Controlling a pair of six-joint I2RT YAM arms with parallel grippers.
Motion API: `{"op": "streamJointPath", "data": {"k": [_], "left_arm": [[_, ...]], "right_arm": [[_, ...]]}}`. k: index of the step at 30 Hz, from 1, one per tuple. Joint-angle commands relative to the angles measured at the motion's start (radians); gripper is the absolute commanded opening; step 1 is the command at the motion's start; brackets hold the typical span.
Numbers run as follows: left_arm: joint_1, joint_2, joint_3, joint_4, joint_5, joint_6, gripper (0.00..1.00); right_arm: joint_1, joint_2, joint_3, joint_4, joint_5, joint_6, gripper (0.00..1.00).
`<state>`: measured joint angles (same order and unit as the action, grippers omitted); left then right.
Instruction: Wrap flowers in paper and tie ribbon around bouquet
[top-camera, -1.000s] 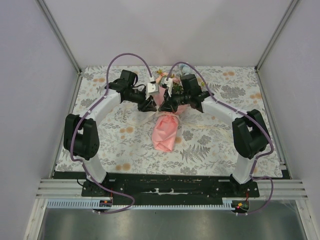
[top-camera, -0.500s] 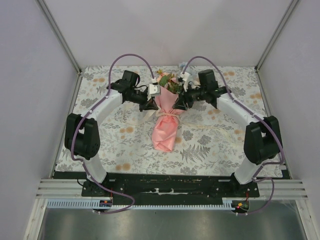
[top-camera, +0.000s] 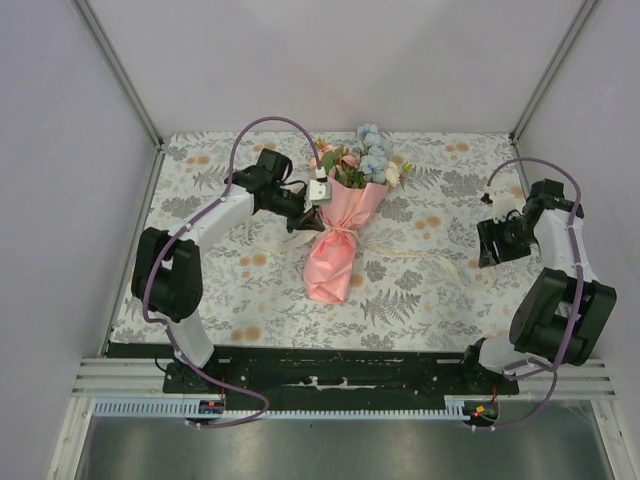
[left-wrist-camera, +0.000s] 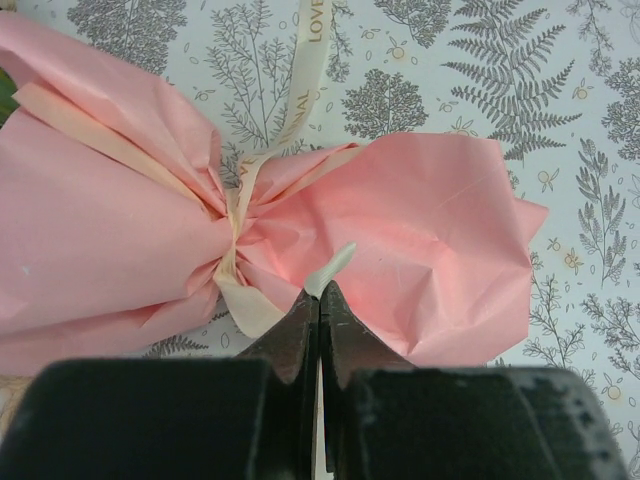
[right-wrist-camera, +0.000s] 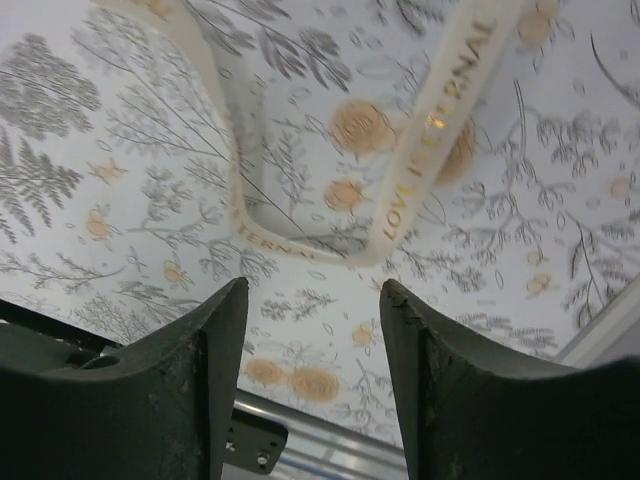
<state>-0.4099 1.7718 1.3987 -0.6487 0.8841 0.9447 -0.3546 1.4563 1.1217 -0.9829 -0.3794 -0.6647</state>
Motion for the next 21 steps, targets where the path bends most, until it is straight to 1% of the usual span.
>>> {"op": "streamJointPath", "data": {"k": [1, 3, 6, 11, 16, 20, 21], "left_arm": [[-0.015, -0.048, -0.007, 0.02, 0.001, 0.051, 0.02], [-0.017, -0.046, -0.006, 0.02, -0.002, 0.051, 0.02], [-0.018, -0.041, 0.002, 0.02, -0.005, 0.057, 0.02], [-0.02, -0.038, -0.001, 0.018, -0.011, 0.058, 0.02], [-0.018, -0.043, -0.012, 0.02, -0.014, 0.065, 0.02], [-0.018, -0.035, -0.009, 0.023, -0.016, 0.06, 0.02], [-0.018, -0.035, -0.009, 0.026, -0.016, 0.059, 0.02]], "right_arm": [[-0.078, 0.074, 0.009, -0.039, 0.204, 0.057, 0.61], [-0.11, 0.12, 0.018, -0.03, 0.252, 0.089, 0.61], [-0.122, 0.167, 0.015, -0.004, 0.297, 0.145, 0.64], [-0.122, 0.235, 0.032, 0.027, 0.231, 0.23, 0.66], [-0.122, 0.306, 0.07, 0.03, 0.169, 0.264, 0.64], [-0.121, 0.371, 0.107, 0.03, 0.162, 0.29, 0.59], [-0.121, 0.387, 0.118, 0.032, 0.154, 0.301, 0.55]]}}
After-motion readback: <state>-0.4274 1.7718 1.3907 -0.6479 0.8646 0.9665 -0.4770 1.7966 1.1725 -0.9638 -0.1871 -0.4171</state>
